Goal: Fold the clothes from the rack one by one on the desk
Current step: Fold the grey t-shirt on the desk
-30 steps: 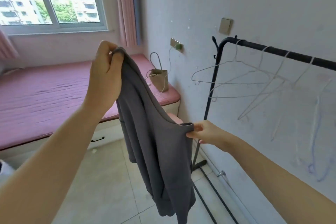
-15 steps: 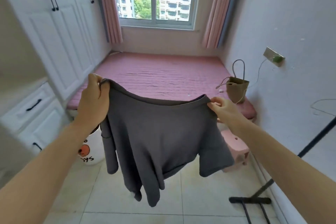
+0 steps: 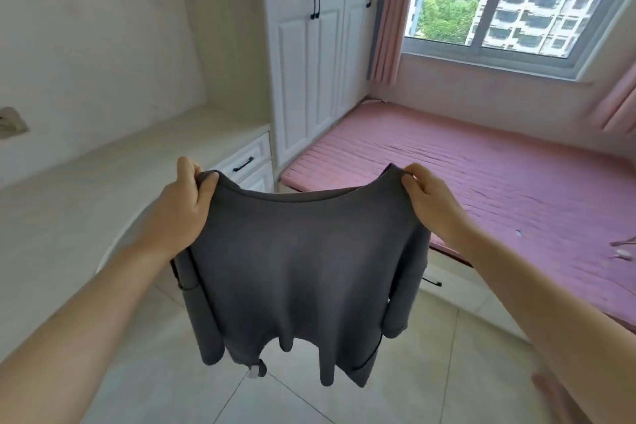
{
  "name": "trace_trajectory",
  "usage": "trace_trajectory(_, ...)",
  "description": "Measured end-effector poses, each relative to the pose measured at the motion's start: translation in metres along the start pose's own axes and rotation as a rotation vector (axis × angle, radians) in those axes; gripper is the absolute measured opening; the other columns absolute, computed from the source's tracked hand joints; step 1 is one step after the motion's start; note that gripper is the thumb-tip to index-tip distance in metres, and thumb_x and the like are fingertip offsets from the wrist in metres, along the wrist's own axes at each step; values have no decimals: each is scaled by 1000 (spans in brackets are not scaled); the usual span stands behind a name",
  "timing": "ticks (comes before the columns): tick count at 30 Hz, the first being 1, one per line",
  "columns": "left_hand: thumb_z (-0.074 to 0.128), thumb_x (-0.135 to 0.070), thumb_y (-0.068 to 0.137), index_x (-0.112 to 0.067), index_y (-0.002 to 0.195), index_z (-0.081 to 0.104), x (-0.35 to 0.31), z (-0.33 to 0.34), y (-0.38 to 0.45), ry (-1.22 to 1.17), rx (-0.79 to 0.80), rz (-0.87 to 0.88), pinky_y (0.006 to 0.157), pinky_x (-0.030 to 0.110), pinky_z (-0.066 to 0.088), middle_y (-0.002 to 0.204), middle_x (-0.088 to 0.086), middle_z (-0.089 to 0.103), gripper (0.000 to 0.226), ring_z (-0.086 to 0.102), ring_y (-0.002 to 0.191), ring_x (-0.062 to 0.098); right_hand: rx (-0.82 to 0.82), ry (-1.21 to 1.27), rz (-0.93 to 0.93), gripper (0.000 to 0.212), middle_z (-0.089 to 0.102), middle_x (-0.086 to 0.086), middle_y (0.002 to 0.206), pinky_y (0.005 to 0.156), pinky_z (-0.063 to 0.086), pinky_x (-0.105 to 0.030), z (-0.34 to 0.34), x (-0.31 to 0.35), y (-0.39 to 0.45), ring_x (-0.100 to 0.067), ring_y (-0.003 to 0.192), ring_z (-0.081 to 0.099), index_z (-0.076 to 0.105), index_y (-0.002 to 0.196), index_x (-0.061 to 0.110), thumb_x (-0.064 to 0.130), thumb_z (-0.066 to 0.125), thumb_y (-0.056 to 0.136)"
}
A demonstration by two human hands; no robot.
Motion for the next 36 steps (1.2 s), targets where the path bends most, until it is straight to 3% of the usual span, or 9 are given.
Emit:
trace_trajectory(5,45,-47,95,-19,107,44,66,-24,11,-7,15,-208,58,28,34,78,0,52,31,52,72,17,152,-11,-116,21,57,1,90,67,37,-28,78,32,61,-17,81,50,55,98,16,19,35,102)
trace_trajectory(8,42,-74,83,-14,108,58,110,-42,16,61,74,-394,62,27,37,87,-2,61,67,59,82,19,246,34,-215,22,53,3,82,64,36,-24,133,61,100,-14,75,47,54,91,13,15,35,102)
trace_trajectory(10,38,-90,67,-5,94,69,141,-51,10,119,195,-518,60,28,37,74,2,61,94,58,71,20,308,44,-264,22,53,2,79,62,35,-24,163,78,121,-14,72,47,52,87,14,15,36,102)
trace_trajectory(12,54,-84,65,1,90,70,172,-67,-2,76,219,-677,63,31,39,70,9,60,90,59,66,22,398,48,-335,22,56,2,79,60,36,-25,199,103,145,-13,72,49,52,88,17,18,36,102)
trace_trajectory(17,62,-36,92,-10,94,72,192,-104,-23,-129,-57,-807,91,45,49,98,10,72,28,67,96,26,544,91,-483,19,55,-1,80,60,35,-14,265,154,178,-13,73,48,54,94,12,17,37,102)
trace_trajectory(22,50,-31,100,-10,93,64,215,-118,-52,-226,-512,-930,81,42,47,98,12,67,27,62,91,27,658,159,-589,19,54,-3,77,62,36,-29,331,201,190,-14,70,46,54,92,18,19,38,102)
trace_trajectory(27,39,-29,103,-4,83,46,233,-139,-67,-61,-863,-953,62,35,31,78,7,46,33,43,73,19,720,239,-691,19,49,0,71,59,34,-28,386,254,185,-13,66,42,51,87,17,16,37,101)
trace_trajectory(32,35,-28,104,-7,80,36,241,-170,-65,248,-939,-852,57,36,32,67,4,41,32,37,62,20,702,293,-786,19,50,-2,73,58,33,-23,417,291,184,-12,66,42,48,86,14,16,36,101)
trace_trajectory(36,33,-31,104,-12,79,34,264,-210,-59,723,-776,-812,51,37,35,63,0,45,31,44,56,26,694,286,-843,20,48,1,71,59,34,-29,464,329,188,-16,67,43,47,84,16,16,37,101)
Point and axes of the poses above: each hand's wrist, its own y-axis towards the middle knuckle, its own z-axis out of the palm, x = y × z, the point moved 8 cm from there along y, towards the middle knuckle
